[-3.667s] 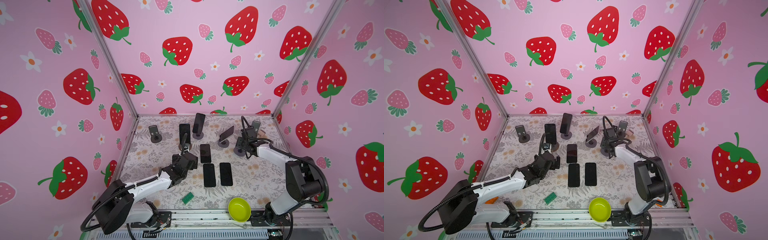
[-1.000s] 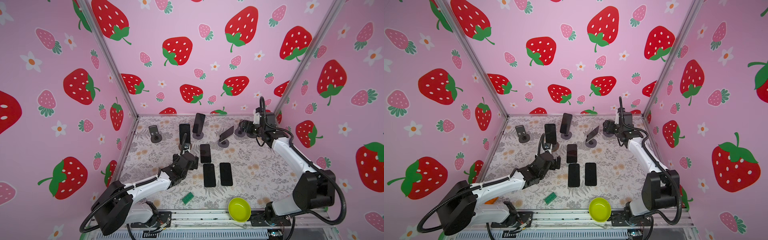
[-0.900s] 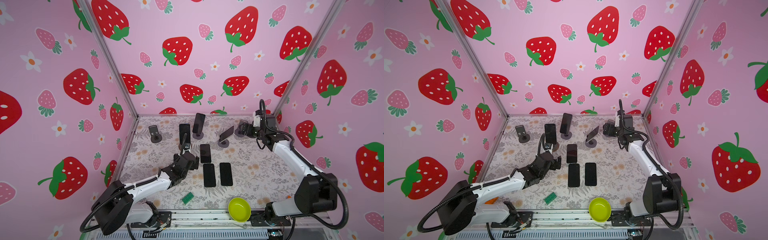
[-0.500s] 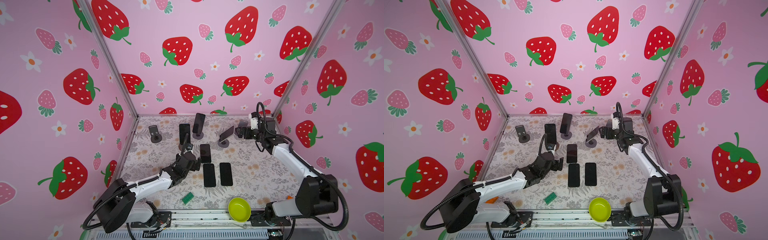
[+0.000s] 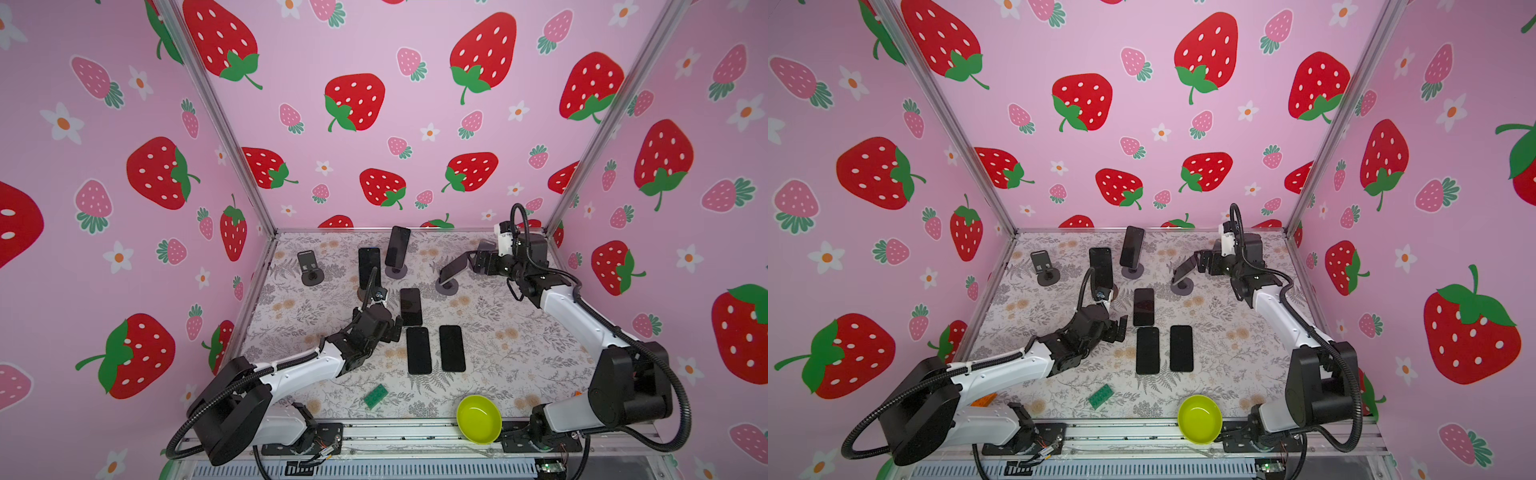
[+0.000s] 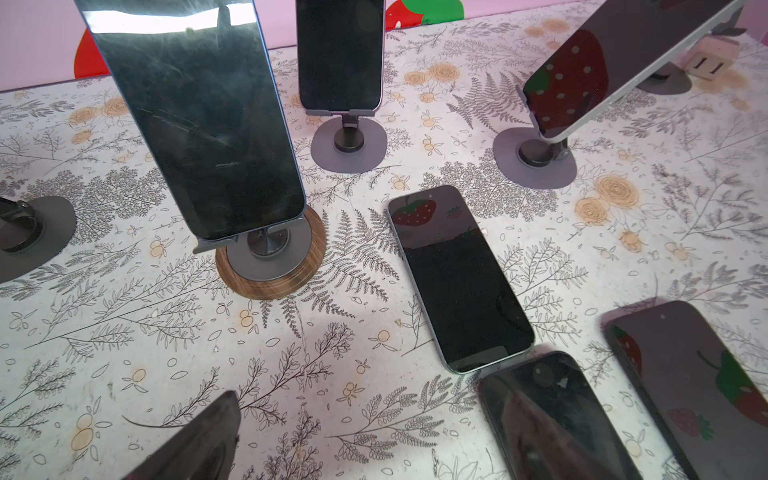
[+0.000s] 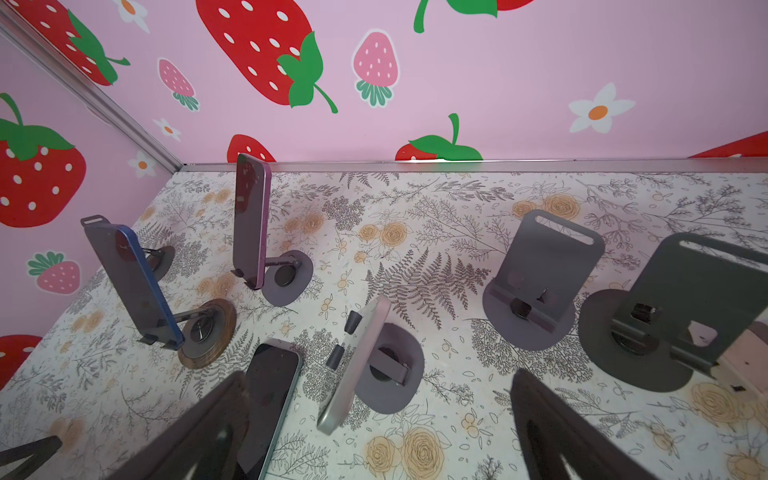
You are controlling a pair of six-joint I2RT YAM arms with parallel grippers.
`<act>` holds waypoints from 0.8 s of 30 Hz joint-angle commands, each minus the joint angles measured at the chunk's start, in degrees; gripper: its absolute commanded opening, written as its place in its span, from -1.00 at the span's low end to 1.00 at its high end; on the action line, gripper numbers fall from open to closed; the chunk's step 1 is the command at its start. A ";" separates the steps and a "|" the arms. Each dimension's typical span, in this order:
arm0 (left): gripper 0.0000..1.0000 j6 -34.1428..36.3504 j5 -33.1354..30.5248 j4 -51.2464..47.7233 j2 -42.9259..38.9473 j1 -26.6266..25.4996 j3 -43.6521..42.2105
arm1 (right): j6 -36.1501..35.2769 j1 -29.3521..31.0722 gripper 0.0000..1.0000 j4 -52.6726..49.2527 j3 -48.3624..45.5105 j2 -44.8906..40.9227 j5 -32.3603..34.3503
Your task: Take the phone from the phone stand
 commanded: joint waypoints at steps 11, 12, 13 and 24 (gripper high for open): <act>0.99 -0.18 0.78 0.86 0.41 0.15 1.17 | 10.80 3.33 0.99 -12.57 11.37 6.84 2.75; 0.99 -0.28 0.80 1.18 0.43 0.15 0.97 | 9.46 3.89 0.99 -12.17 11.06 6.44 2.52; 0.99 -0.27 0.77 1.25 0.50 0.13 0.92 | 7.02 4.46 0.99 -10.74 10.37 5.82 2.54; 0.99 0.17 0.37 0.64 -0.27 0.15 0.99 | -17.71 4.95 0.99 7.27 -1.61 -2.17 1.03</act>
